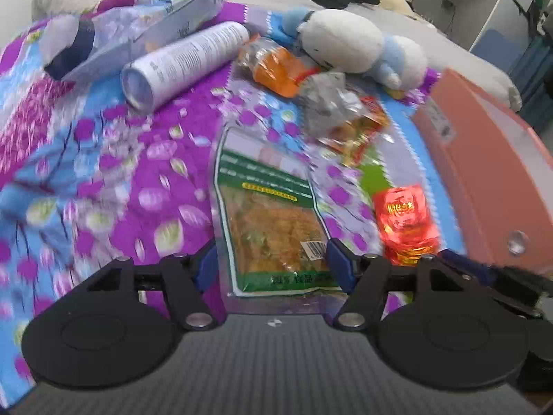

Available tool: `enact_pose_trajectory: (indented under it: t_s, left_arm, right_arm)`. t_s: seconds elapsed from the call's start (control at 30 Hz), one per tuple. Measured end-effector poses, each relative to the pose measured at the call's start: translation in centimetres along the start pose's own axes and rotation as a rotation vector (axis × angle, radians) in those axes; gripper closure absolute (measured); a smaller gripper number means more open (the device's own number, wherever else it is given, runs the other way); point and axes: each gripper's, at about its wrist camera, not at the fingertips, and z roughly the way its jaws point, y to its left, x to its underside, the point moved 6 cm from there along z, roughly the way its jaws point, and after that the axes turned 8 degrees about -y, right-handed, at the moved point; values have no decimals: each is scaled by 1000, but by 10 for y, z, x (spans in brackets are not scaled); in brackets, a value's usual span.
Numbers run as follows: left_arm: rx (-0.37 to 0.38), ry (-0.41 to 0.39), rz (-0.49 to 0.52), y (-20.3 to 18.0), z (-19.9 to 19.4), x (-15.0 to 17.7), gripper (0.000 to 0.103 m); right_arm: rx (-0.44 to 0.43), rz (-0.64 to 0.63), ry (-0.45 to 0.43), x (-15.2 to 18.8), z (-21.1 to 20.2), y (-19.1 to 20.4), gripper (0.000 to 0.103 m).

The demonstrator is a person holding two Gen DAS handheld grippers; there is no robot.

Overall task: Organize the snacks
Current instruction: 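Grasp the green pickle bag with left tool while right tool grasps red tea packet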

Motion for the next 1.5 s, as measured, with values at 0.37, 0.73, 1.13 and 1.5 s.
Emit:
enact_pose_trajectory:
  t_s: [0.37, 0.73, 1.13, 1.5]
  left_arm:
    - [12, 7, -15, -12, -37, 36, 38]
    - [-33, 90, -131, 15, -43, 46, 10]
    - [-115, 81, -132, 11, -38, 45, 8]
    - [-119, 136, -68, -4, -22, 48, 1]
  right_arm:
    - [-21, 42, 10, 26, -30, -12, 78]
    - [-57, -4, -53, 16, 6, 2, 35]
    - [-49, -77, -22, 24, 13, 5, 49]
    - [-31, -39, 0, 25, -23, -16, 49]
